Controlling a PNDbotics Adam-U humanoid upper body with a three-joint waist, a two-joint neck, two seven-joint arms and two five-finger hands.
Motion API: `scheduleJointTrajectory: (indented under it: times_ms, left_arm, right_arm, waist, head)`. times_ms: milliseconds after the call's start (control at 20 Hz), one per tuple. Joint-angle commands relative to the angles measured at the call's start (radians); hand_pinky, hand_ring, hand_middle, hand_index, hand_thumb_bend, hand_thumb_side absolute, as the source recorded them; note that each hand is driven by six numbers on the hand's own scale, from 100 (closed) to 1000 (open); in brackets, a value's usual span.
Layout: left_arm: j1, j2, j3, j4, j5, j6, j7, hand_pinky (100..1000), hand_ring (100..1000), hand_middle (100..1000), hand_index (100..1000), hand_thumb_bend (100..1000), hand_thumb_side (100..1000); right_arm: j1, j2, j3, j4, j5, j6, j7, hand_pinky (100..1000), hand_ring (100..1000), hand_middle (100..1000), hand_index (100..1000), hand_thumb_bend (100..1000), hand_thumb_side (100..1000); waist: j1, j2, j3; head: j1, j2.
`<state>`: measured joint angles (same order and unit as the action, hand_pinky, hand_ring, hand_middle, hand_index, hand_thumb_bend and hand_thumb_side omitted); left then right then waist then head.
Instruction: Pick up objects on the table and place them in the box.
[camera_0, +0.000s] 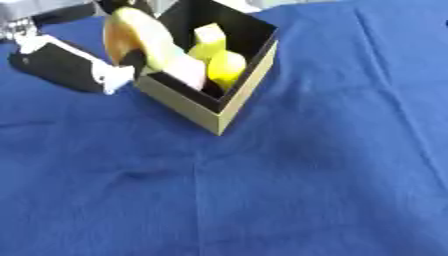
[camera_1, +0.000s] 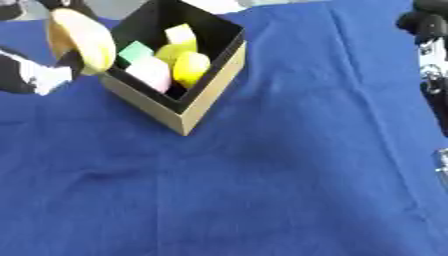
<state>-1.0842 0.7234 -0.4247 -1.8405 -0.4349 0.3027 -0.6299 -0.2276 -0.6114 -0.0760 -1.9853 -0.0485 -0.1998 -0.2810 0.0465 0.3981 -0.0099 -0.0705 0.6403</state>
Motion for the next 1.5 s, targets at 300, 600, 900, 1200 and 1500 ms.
scheduleJointTrajectory:
  times_ms: [300, 600, 900, 1200, 1500]
  left_arm:
    - [-0.139, -0.121, -0.004, 0.190, -0.120, -0.005, 0.001, 829, 768, 712, 783, 100, 238]
    - [-0.158, -0.179, 0.011, 0.334, -0.208, -0.070, 0.022, 841, 783, 732, 795, 133, 281]
    - [-0.158, -0.234, 0.027, 0.481, -0.296, -0.158, 0.045, 860, 813, 779, 843, 205, 350]
    - [-0.174, -0.267, 0.053, 0.632, -0.336, -0.252, 0.096, 896, 886, 878, 924, 362, 550]
    - [-0.183, -0.268, 0.089, 0.698, -0.369, -0.314, 0.142, 900, 894, 882, 928, 383, 521]
  right_arm:
    - [-0.036, -0.029, 0.004, -0.015, -0.009, -0.006, 0.016, 840, 740, 651, 772, 100, 678]
    - [-0.052, -0.027, 0.007, -0.015, -0.009, -0.015, 0.024, 841, 740, 651, 773, 100, 677]
    - [-0.057, -0.021, 0.008, -0.015, -0.012, -0.017, 0.025, 841, 740, 651, 772, 100, 686]
    - [-0.071, -0.022, 0.007, -0.015, -0.022, 0.001, 0.024, 841, 740, 650, 772, 100, 690]
    - [-0.067, -0.019, 0.005, -0.015, -0.029, 0.010, 0.024, 840, 740, 650, 772, 100, 691]
  waist:
    - [0.010, 0.008, -0.042]
    - [0.016, 0.026, -0.067]
    - [0.016, 0.032, -0.076]
    - [0.012, 0.028, -0.076]
    - [0.010, 0.016, -0.064]
  head:
    - [0.043, -0.047]
    - [0.058, -0.067]
    - [0.061, -0.073]
    - [0.061, -0.066]
    - [0.050, -0.054]
